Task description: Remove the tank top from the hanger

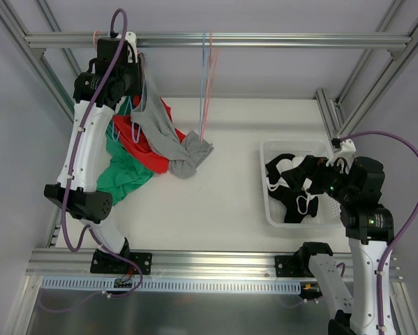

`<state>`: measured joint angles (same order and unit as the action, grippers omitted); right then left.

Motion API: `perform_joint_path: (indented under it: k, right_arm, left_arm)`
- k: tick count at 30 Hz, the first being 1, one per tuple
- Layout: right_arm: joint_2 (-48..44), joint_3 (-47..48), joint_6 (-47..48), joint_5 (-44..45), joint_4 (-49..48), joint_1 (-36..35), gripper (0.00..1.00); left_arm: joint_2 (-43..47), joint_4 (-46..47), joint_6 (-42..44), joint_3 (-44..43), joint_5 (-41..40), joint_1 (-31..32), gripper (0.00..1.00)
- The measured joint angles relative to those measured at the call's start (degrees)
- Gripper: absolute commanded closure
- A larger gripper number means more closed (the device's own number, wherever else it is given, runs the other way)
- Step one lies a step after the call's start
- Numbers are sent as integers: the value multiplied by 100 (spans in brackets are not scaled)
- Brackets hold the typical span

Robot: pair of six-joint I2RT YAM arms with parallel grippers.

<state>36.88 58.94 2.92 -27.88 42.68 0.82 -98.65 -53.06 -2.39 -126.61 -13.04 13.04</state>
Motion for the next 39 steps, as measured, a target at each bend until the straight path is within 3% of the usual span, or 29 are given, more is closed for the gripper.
perform_joint_path:
  k: [1,3,4,16,25,32,39]
  right_arm:
    - [-13,0,-13,-11,0,0,4]
    - [-15,0,-39,-50,-7,0,4]
    - [-15,0,-59,-68,-7,0,4]
    - [-20,-4,-337,-527,-417,-22,4]
    - [-63,-74,-492,-756,-636,-22,4]
    - [-90,-297,-621,-1088,-957,-24,4]
    - [-151,-903,-859,-1731,-1685,-83,4]
  left_arm:
    - [-15,0,11,0,52,-2,86]
    - [-22,2,-24,0,179,-2,98]
    - [-22,4,-35,-2,264,-2,100]
    - [-22,74,-411,-243,1775,44,100]
    - [258,225,-584,-87,1899,507,100]
    - [1519,472,-758,1248,1705,765,100]
    - [3696,927,-1078,3967,1545,1161,100]
